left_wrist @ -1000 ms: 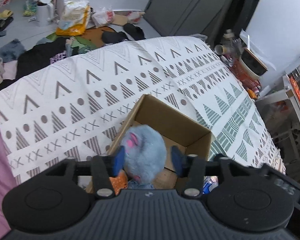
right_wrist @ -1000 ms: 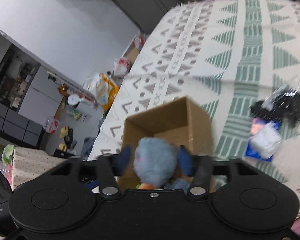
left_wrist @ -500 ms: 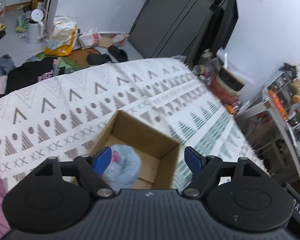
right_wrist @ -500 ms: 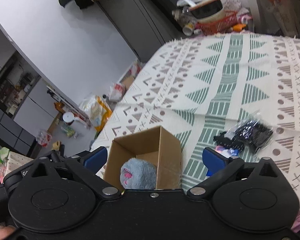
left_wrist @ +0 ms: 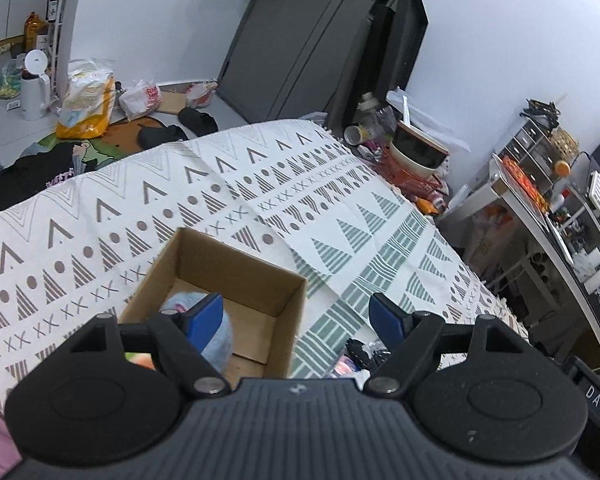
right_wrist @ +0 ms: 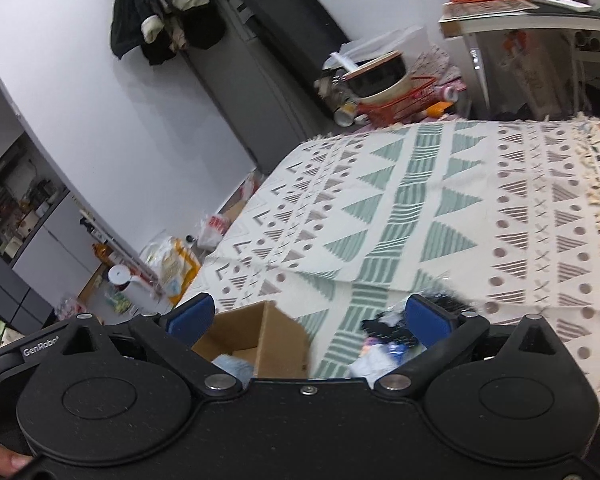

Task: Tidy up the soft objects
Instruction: 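Withdraw both tools from the box toward the black bags and tissue pack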

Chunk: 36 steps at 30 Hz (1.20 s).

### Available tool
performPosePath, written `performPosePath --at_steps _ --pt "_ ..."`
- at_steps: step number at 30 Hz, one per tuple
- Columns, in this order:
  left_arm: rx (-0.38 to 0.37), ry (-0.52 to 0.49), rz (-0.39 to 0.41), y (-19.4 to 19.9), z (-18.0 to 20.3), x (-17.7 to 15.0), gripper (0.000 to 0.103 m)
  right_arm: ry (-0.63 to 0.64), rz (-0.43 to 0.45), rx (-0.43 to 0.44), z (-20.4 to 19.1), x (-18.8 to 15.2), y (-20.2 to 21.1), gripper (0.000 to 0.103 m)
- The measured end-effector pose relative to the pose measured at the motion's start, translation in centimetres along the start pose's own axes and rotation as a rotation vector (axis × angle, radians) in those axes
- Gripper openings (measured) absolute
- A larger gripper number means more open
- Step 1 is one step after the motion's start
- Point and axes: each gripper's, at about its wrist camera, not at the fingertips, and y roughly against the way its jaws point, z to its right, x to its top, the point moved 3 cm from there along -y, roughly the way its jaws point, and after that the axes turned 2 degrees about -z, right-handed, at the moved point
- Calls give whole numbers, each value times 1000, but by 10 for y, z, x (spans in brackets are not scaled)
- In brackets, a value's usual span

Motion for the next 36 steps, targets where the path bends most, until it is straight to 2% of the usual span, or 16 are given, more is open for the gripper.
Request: performPosePath --at_steps 10,21,32,36 --pt "-15 -39 -33 -14 28 -14 79 -15 40 -52 40 6 15 103" --pt "8 -99 -59 -31 60 -28 79 -92 32 -68 89 10 19 103" --pt "23 -156 -128 -59 84 -47 78 -135 -52 -42 118 7 -1 101" --pt "30 -118 -179 -75 86 -54 75 -160 -90 -27 125 8 -13 98"
